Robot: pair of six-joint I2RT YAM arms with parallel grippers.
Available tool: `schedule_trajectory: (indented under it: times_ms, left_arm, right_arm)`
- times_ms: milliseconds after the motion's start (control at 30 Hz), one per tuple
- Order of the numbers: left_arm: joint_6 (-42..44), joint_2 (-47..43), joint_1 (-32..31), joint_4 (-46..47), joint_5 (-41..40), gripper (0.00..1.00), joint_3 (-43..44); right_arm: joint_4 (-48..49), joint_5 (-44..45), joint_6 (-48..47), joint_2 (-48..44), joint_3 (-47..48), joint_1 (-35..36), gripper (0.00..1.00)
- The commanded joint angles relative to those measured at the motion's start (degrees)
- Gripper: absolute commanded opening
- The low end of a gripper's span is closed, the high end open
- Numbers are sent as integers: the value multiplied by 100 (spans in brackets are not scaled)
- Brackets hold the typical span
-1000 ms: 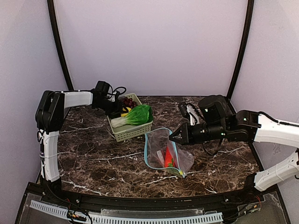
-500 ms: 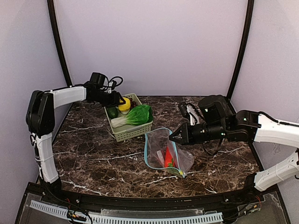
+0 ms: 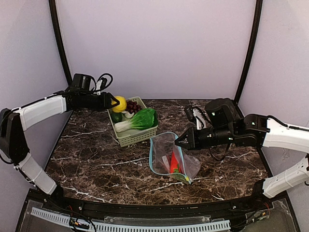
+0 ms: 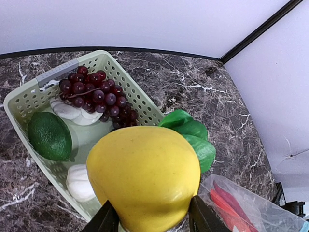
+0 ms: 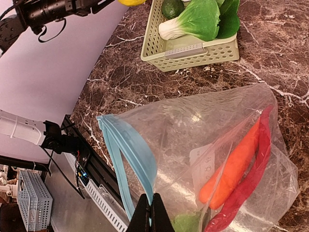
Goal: Place the food in the zip-top bag and seal the zipper
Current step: Pick up the fake fruit from the bin, then place the fake fruit in the zipper food storage bag.
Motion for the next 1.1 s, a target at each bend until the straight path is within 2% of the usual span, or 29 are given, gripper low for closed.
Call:
schedule_trajectory:
  times_ms: [0,167,533,800,1067]
  left_arm:
    - [-167,-902,-270,114,274,48,-739]
    - [-307,-1710,-980,135,223,48,-1384]
    - [-819,-2889,-2680,309,-336,47,-1949]
    - [-658,-2647,-3870,792,-367,47,-1652]
    - [-728,-2065,-4448,1181,-587,47,-1554]
  right_arm:
    - [126,73,-77,-89,179,-41,0]
    - [130,100,-86,-97,173,-41,0]
    - [111,238,-142,-212,130,-36,0]
    - [54,267,-228,-91,328,-37,0]
    - [56,285,-196,-228,284,-42,0]
